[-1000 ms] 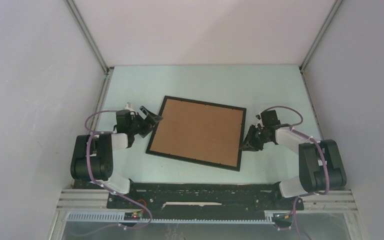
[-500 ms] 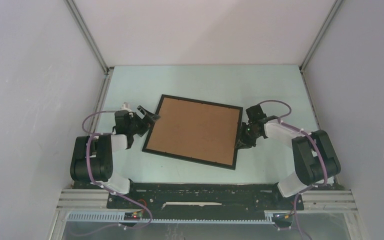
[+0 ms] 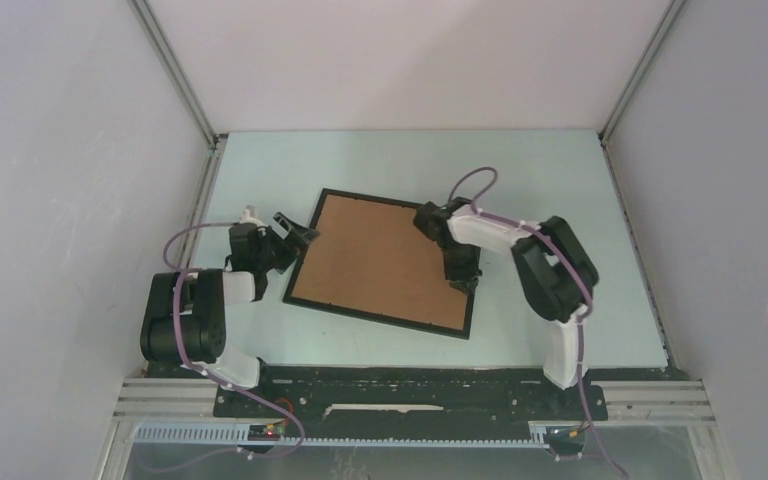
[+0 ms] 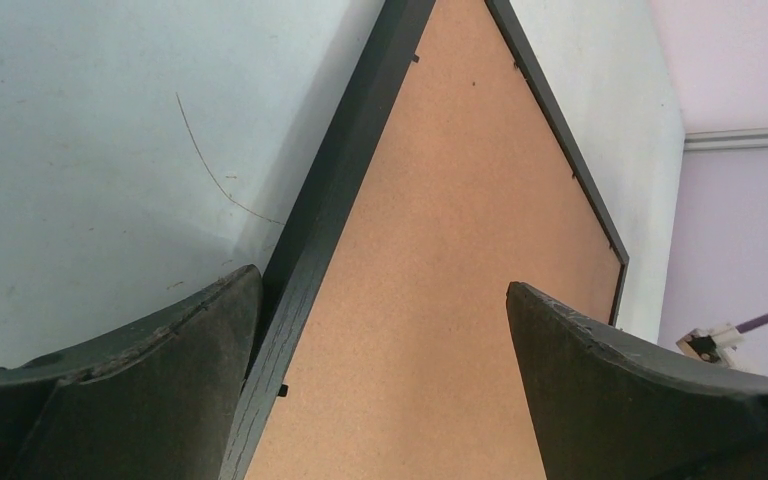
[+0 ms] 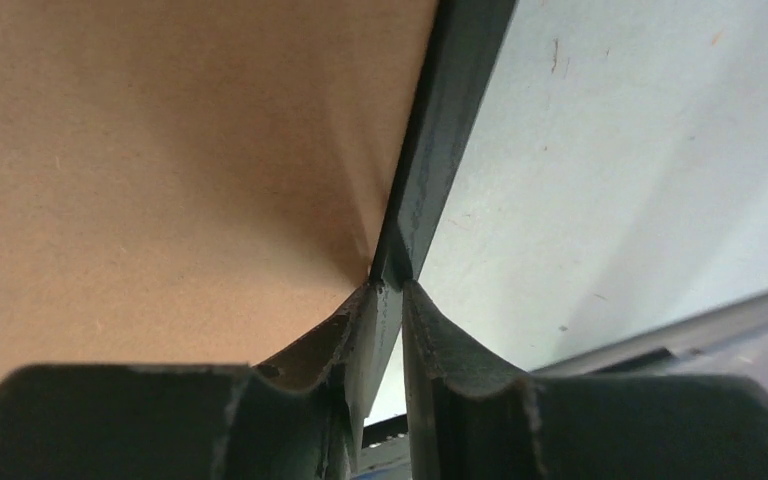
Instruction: Put the photo into the frame
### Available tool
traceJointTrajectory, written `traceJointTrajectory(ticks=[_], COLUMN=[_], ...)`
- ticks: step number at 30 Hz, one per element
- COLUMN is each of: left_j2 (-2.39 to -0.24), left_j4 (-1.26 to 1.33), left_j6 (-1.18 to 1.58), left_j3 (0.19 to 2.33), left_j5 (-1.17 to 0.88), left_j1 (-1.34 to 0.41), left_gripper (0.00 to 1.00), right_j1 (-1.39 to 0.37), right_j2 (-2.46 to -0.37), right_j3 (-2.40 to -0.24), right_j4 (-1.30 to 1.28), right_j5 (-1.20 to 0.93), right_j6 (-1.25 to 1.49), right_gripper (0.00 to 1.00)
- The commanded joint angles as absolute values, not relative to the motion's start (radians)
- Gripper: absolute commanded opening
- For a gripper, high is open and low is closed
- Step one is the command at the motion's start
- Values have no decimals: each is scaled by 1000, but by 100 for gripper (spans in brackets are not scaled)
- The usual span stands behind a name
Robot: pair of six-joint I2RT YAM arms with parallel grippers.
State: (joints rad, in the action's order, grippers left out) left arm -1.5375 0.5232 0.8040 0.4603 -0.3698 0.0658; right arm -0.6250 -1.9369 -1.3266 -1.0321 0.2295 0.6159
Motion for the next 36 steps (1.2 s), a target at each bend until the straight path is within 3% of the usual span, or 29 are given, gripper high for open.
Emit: traceJointTrajectory(ticks=[1,6,10,12,16,19,24,30,36], left_j2=[-1573,-1565,-1572,-1573,-1571,-1575,-1592,-1581,-1508], left_j4=[392,399,413,415,409,404,409,388,335], left_j6=[845,847,853,853,847,844,846,837,834], left_j3=[396,390,387,388,394,397,404,409,382], left_j5=[-498,-495,-500,-505,-507,-507,-512,-512,-496], left_j1=[30,31,31,31,31,31,31,29,9], left_gripper=[100,100,100,100,100,100,100,100,100], right_j1=[-726,-719,-716,-689,-588,-462,-245,-106,-161], right_j2=[-2121,-2066,-2037,-1965,-1745,-1587,-1442,-1432,-1593], right_j3=[-1493,-1621,-1847,-1860,-1648,-1356,-1024,-817,-817], right_j4=[-959,-864,-952,-944,-856,-751,-627,-500,-393], right_j5=[276,72,101,68,40,-36,-159,-291,-369], right_j6=[714,668,613,600,564,531,471,455,465], right_gripper=[28,29,32,34,37,41,58,61,62])
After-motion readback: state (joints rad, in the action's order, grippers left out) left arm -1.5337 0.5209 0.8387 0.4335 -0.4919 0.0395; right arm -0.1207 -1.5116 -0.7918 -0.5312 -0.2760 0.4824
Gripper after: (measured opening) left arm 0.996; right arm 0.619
